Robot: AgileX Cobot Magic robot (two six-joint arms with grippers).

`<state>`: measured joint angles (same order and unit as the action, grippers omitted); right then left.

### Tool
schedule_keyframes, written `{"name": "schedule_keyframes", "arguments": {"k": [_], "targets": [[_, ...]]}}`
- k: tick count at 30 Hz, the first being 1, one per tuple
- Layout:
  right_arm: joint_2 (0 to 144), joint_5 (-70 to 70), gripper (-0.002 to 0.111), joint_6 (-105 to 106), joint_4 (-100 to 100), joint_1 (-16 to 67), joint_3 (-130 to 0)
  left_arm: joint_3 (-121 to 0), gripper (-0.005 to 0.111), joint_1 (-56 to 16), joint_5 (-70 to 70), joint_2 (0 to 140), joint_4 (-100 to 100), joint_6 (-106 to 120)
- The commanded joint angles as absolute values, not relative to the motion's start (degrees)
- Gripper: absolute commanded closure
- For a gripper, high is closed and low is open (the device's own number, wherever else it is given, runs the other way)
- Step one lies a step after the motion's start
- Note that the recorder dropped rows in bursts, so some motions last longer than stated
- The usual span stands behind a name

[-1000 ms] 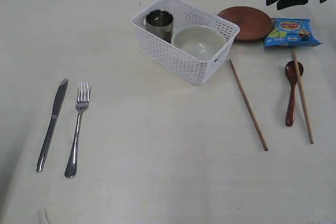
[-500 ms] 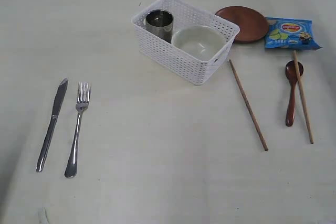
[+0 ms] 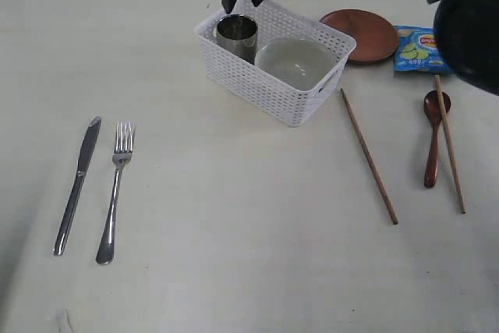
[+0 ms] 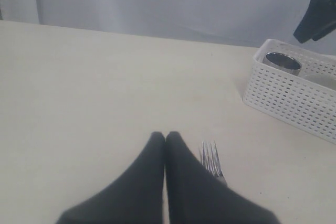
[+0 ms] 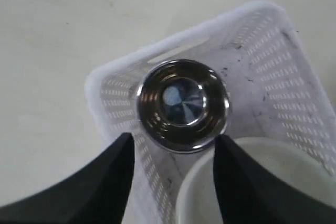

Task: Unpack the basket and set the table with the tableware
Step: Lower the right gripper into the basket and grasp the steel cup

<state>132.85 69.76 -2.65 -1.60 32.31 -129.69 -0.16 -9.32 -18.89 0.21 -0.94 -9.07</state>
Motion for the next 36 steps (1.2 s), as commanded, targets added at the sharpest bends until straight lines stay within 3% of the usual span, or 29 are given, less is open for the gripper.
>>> {"name": "schedule_keyframes", "arguments": {"k": [1,12,33,36], "targets": [[132.0,69.9,0.063,-7.1,3.3,34.1,-130.2,0.0,0.107,-9.3,-18.4,0.0,-1.1,-9.0],[133.9,69.2,0.063,-12.3,8.1,33.0,-131.2,0.0,0.107,-9.3,-18.4,0.0,-1.1,-9.0],[140.1,65.6,0.067,-14.8,-1.4,28.8,-131.2,0.0,0.107,-9.3,-18.4,0.0,-1.1,-9.0],[140.2,65.4,0.076,-15.0,-1.4,28.8,-131.2,0.0,0.107,-9.3,-18.4,0.0,-1.1,-9.0]]}}
